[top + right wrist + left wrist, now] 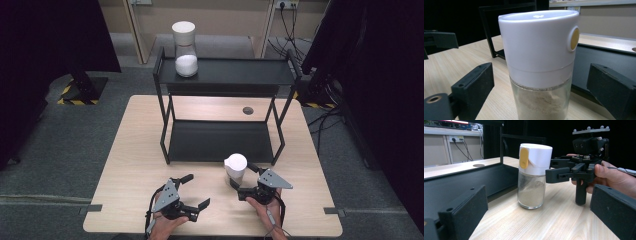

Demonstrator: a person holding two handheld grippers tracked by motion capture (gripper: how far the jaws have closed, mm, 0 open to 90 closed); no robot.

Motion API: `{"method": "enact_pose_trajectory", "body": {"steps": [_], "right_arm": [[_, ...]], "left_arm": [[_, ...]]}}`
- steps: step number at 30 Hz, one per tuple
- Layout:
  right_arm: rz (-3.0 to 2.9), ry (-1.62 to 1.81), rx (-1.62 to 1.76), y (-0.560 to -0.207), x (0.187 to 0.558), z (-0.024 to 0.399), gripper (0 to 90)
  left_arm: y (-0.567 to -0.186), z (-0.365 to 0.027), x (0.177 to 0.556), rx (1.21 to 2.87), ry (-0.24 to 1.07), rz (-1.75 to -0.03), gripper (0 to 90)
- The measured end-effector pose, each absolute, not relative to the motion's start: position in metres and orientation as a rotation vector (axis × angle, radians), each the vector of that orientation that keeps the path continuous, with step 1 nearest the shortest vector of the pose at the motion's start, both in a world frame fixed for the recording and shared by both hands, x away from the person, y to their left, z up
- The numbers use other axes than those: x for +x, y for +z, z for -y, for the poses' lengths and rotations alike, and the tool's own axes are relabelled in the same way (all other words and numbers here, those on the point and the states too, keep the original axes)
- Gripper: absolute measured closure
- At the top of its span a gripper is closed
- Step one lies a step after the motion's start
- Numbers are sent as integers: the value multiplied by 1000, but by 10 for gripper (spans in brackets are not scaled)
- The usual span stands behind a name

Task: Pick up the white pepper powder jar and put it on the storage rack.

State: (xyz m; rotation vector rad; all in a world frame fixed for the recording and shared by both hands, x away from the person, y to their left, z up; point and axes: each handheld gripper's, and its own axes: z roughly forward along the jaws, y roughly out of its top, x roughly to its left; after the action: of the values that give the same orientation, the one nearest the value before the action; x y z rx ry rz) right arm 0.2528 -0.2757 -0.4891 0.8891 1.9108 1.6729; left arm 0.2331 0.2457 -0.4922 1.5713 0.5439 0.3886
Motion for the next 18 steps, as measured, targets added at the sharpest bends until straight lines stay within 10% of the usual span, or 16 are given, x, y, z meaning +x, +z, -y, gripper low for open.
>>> {"method": "enact_pose_trajectory", "body": {"steps": [18], "right_arm": [[-1953, 1648, 888, -486, 267, 265, 225]], "left_arm": [[-493, -246, 233, 1571, 376, -550, 7]]}}
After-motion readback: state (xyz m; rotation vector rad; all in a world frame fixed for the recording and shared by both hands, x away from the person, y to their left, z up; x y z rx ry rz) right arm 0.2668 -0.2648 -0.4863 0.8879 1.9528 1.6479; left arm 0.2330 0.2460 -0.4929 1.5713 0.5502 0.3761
